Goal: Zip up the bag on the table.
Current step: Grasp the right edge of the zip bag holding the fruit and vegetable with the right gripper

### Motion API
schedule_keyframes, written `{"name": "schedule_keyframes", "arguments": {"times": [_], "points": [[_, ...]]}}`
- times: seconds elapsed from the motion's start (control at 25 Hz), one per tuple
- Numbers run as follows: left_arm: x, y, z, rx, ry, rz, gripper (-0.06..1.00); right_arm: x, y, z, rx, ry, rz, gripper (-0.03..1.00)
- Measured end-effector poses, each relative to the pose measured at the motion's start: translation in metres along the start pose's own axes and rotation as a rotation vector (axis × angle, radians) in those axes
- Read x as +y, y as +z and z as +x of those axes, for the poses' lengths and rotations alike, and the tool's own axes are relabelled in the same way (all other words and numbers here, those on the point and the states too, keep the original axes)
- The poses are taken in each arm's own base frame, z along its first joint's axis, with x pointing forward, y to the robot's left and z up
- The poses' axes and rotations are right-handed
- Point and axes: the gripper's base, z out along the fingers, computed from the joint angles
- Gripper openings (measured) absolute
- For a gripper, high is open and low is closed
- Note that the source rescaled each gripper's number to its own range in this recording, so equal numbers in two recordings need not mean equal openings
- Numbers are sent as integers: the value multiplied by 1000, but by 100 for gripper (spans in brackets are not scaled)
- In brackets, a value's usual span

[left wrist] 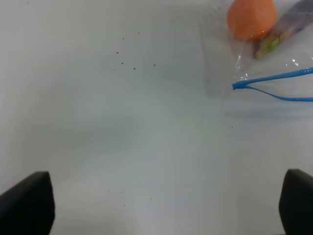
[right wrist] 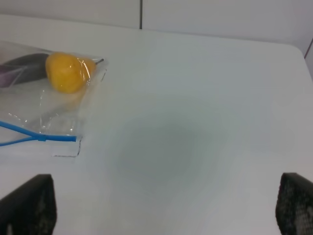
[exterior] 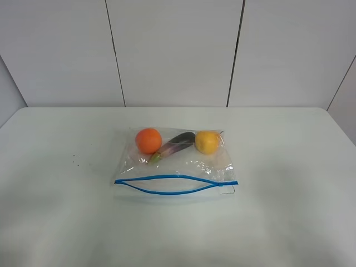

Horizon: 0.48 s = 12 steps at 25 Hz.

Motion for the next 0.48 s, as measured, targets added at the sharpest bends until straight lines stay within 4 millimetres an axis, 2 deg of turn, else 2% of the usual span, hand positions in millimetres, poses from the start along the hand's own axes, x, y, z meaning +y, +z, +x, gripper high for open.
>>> {"name": "schedule_keyframes", "arguments": {"times": [0.48], "points": [[0, 0, 0, 0, 0, 0, 100, 2, 0, 0, -2, 13, -21, 100]]}}
